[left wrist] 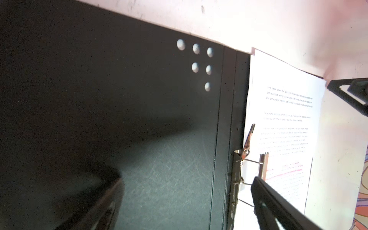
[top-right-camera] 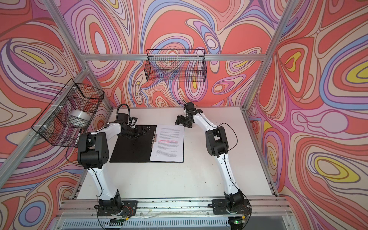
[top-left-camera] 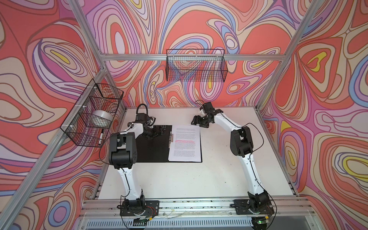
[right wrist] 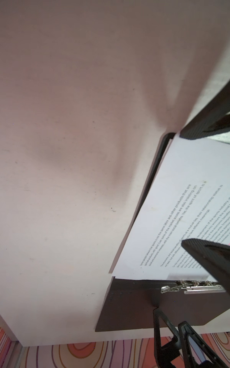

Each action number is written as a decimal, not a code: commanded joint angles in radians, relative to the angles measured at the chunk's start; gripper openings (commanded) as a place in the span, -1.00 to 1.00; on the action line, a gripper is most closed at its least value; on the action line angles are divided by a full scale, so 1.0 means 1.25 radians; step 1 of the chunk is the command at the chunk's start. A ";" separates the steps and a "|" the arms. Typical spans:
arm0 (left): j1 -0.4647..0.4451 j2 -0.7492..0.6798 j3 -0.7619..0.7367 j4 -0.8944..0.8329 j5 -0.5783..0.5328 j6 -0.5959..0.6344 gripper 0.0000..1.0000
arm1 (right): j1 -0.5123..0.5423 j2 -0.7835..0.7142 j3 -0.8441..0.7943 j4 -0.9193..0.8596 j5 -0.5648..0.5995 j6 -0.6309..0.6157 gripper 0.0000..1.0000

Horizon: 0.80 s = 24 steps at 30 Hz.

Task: Put the files into the folder

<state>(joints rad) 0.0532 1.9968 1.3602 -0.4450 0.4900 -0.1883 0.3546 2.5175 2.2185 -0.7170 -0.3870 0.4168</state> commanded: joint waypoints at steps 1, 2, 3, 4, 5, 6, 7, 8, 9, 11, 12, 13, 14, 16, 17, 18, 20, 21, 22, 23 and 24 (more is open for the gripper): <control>-0.002 0.024 0.008 -0.024 0.004 -0.003 1.00 | 0.003 -0.005 -0.017 0.000 0.027 0.000 0.65; -0.002 0.025 0.009 -0.024 0.004 -0.003 1.00 | 0.003 -0.012 -0.020 0.001 0.043 -0.001 0.65; -0.002 0.024 0.009 -0.024 0.004 -0.003 1.00 | 0.003 -0.018 -0.026 0.004 0.056 0.000 0.65; -0.002 0.025 0.009 -0.024 0.004 -0.004 1.00 | 0.003 -0.026 -0.033 0.009 0.065 0.002 0.66; -0.002 0.025 0.009 -0.023 0.004 -0.004 1.00 | 0.003 -0.030 -0.038 0.015 0.069 0.003 0.66; -0.002 0.025 0.009 -0.023 0.005 -0.004 1.00 | 0.003 -0.029 -0.036 0.015 0.072 0.005 0.66; -0.002 0.026 0.010 -0.022 0.005 -0.004 1.00 | 0.003 -0.026 -0.031 0.011 0.073 0.006 0.66; -0.002 0.026 0.010 -0.022 0.005 -0.004 1.00 | 0.003 -0.020 -0.024 0.005 0.073 0.008 0.66; -0.002 0.026 0.010 -0.023 0.006 -0.004 1.00 | 0.003 -0.013 -0.017 0.000 0.070 0.009 0.66; -0.002 0.026 0.010 -0.022 0.005 -0.004 1.00 | 0.003 -0.008 -0.016 0.003 0.060 0.013 0.66; -0.002 0.026 0.010 -0.023 0.006 -0.003 1.00 | 0.003 -0.006 -0.017 0.009 0.050 0.016 0.66; -0.002 0.026 0.010 -0.024 0.007 -0.003 1.00 | 0.003 -0.004 -0.017 0.010 0.042 0.020 0.66; -0.002 0.026 0.010 -0.024 0.008 -0.003 1.00 | 0.003 -0.001 -0.016 0.011 0.033 0.020 0.66; -0.002 0.027 0.010 -0.024 0.008 -0.003 1.00 | 0.003 0.003 -0.015 0.016 0.016 0.025 0.66; -0.002 0.027 0.011 -0.024 0.007 -0.003 1.00 | 0.003 0.006 -0.013 0.015 0.005 0.025 0.66; -0.002 0.028 0.011 -0.026 0.008 -0.003 1.00 | 0.004 0.010 -0.009 0.016 -0.007 0.026 0.66; -0.002 0.030 0.014 -0.026 0.009 -0.003 1.00 | 0.006 0.014 -0.003 0.012 -0.021 0.025 0.66; -0.002 0.030 0.014 -0.026 0.008 -0.003 1.00 | 0.007 0.015 0.000 0.009 -0.026 0.022 0.65; -0.002 0.030 0.014 -0.026 0.008 -0.003 1.00 | 0.010 0.016 0.002 0.008 -0.028 0.019 0.65; -0.002 0.031 0.014 -0.025 0.009 -0.004 1.00 | 0.012 0.016 0.003 0.003 -0.027 0.015 0.65; -0.002 0.031 0.014 -0.025 0.010 -0.005 1.00 | 0.012 0.016 0.003 0.000 -0.024 0.014 0.65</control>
<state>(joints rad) 0.0532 2.0006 1.3643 -0.4450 0.4953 -0.1883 0.3561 2.5156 2.1956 -0.7052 -0.3920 0.4389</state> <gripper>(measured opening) 0.996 0.827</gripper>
